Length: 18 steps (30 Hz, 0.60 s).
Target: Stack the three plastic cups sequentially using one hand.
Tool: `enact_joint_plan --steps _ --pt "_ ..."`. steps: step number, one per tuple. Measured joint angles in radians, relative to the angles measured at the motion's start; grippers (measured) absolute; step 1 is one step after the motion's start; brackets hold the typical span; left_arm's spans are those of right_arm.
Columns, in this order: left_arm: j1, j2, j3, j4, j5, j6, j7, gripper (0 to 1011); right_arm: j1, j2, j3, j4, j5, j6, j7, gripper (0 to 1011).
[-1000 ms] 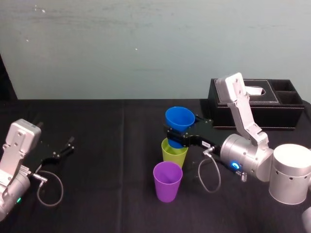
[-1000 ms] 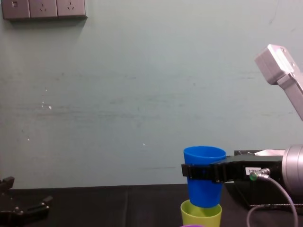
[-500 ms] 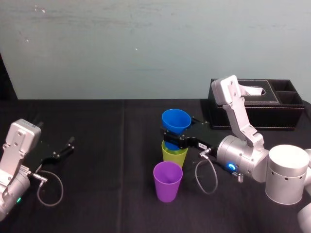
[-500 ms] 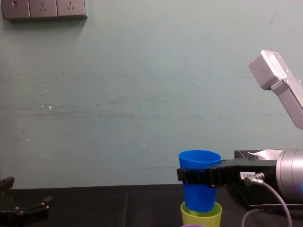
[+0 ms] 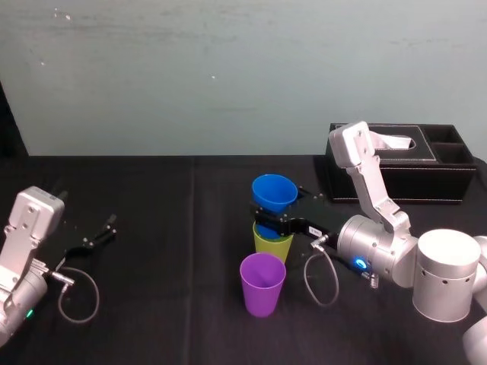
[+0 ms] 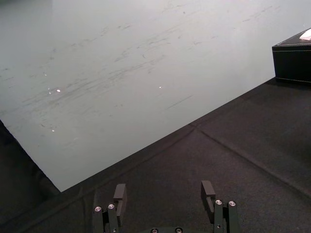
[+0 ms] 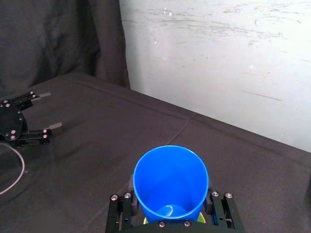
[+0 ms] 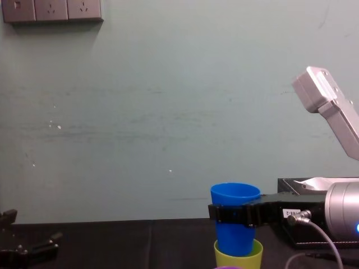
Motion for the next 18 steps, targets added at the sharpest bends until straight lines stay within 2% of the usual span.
enact_joint_plan --steps 18 --pt "0.000 0.000 0.000 0.000 0.000 0.000 0.000 1000 -0.005 -0.005 -0.002 0.023 -0.004 -0.016 0.000 735"
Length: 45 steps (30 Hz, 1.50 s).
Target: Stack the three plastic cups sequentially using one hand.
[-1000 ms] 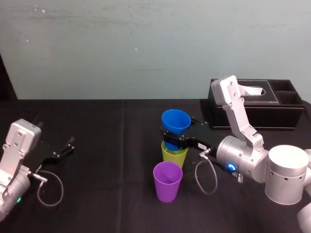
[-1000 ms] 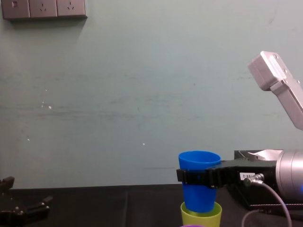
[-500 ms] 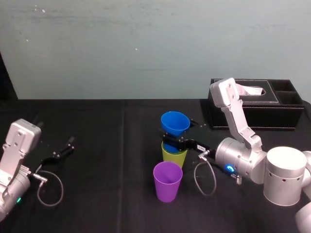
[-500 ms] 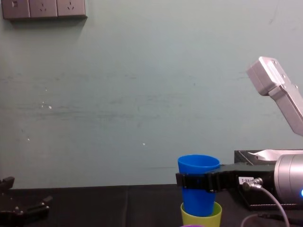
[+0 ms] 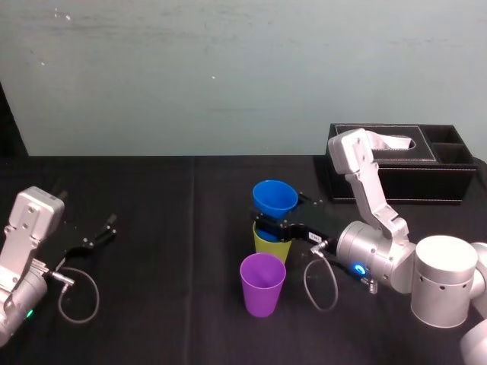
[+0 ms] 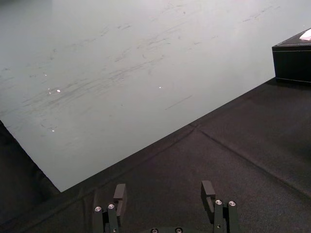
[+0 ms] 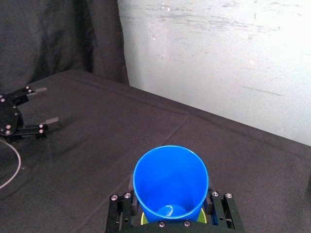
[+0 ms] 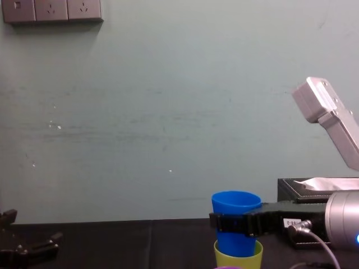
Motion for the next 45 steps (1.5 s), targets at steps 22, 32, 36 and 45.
enact_joint_plan --steps 22,32,36,45 --pt "0.000 0.000 0.000 0.000 0.000 0.000 0.000 1000 -0.002 -0.011 0.007 0.025 0.003 -0.009 -0.004 735" --pt "0.000 0.000 0.000 0.000 0.000 0.000 0.000 1000 -0.002 -0.010 0.006 0.023 0.003 -0.009 -0.004 811" --pt "0.000 0.000 0.000 0.000 0.000 0.000 0.000 1000 -0.002 -0.010 0.006 0.022 0.003 -0.008 -0.004 913" --pt "0.000 0.000 0.000 0.000 0.000 0.000 0.000 1000 -0.002 -0.009 0.006 0.022 0.003 -0.007 -0.004 1004"
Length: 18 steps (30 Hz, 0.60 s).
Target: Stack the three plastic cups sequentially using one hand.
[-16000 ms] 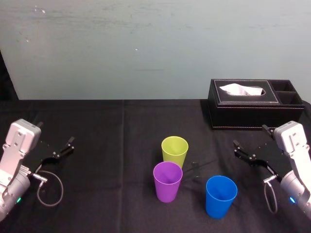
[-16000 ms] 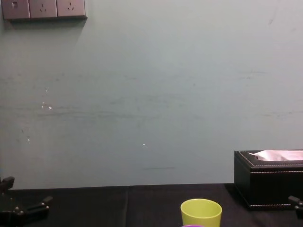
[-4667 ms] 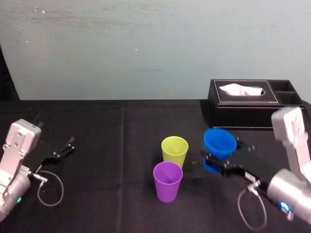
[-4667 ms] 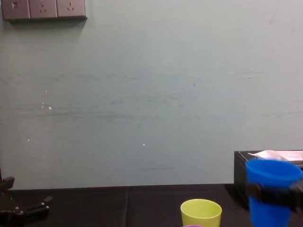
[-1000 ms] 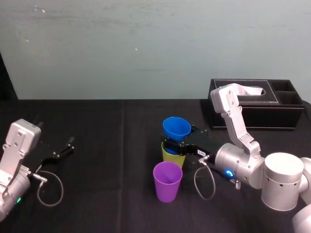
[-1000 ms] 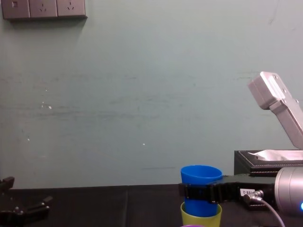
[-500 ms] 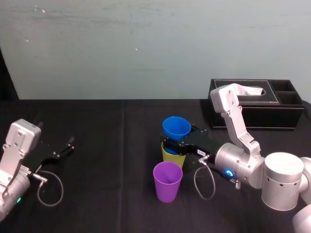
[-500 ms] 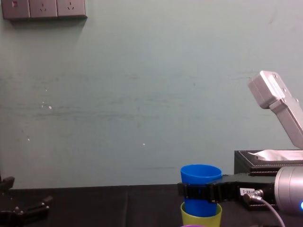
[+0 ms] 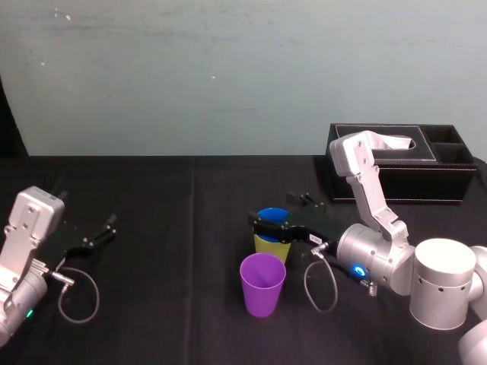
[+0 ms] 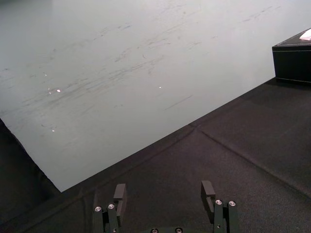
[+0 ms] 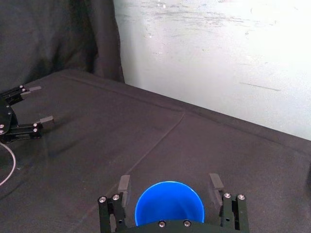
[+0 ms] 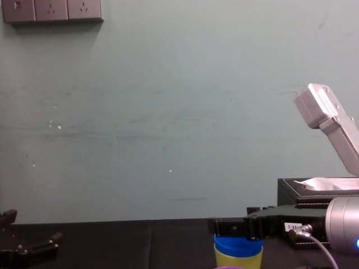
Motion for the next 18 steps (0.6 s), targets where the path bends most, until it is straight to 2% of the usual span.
enact_joint_plan --steps 2,8,18 --pt "0.000 0.000 0.000 0.000 0.000 0.000 0.000 1000 0.000 0.000 0.000 -0.001 0.000 -0.002 0.000 1004" --pt "0.000 0.000 0.000 0.000 0.000 0.000 0.000 1000 -0.027 0.013 0.019 -0.042 0.002 -0.058 0.003 1004" --pt "0.000 0.000 0.000 0.000 0.000 0.000 0.000 1000 -0.104 0.069 0.057 -0.162 0.026 -0.044 0.001 1004"
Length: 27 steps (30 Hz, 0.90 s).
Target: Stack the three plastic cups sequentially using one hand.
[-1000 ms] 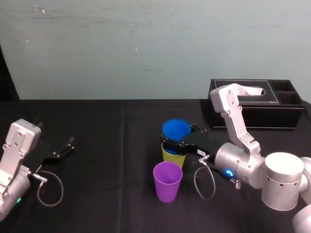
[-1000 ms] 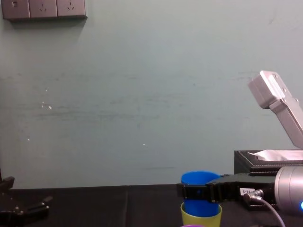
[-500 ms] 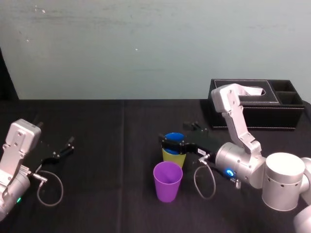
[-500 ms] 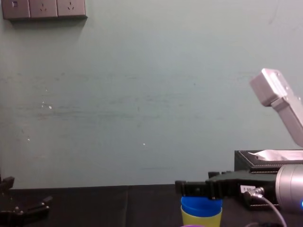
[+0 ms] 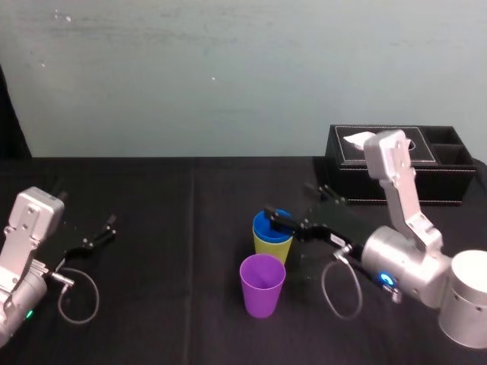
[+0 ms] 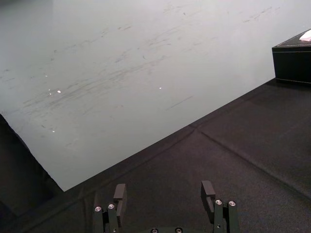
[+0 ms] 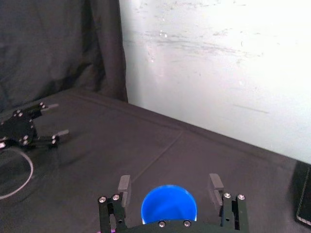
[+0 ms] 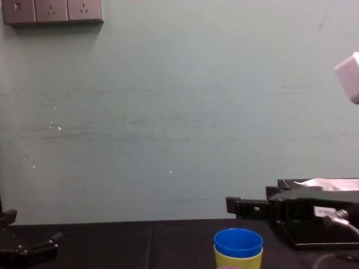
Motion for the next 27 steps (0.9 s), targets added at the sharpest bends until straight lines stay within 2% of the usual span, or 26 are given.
enact_joint_plan --steps 7,8,18,22,27 --pt "0.000 0.000 0.000 0.000 0.000 0.000 0.000 1000 -0.104 0.074 0.042 -0.097 0.037 0.013 0.007 1004" --pt "0.000 0.000 0.000 0.000 0.000 0.000 0.000 1000 -0.128 0.093 0.050 -0.113 0.041 0.004 0.012 1004" --pt "0.000 0.000 0.000 0.000 0.000 0.000 0.000 1000 -0.272 0.196 0.086 -0.184 0.053 -0.045 0.038 1004" --pt "0.000 0.000 0.000 0.000 0.000 0.000 0.000 1000 -0.310 0.218 0.084 -0.202 0.049 -0.060 0.046 1004" --pt "0.000 0.000 0.000 0.000 0.000 0.000 0.000 1000 -0.338 0.228 0.066 -0.211 0.030 -0.077 0.052 1004"
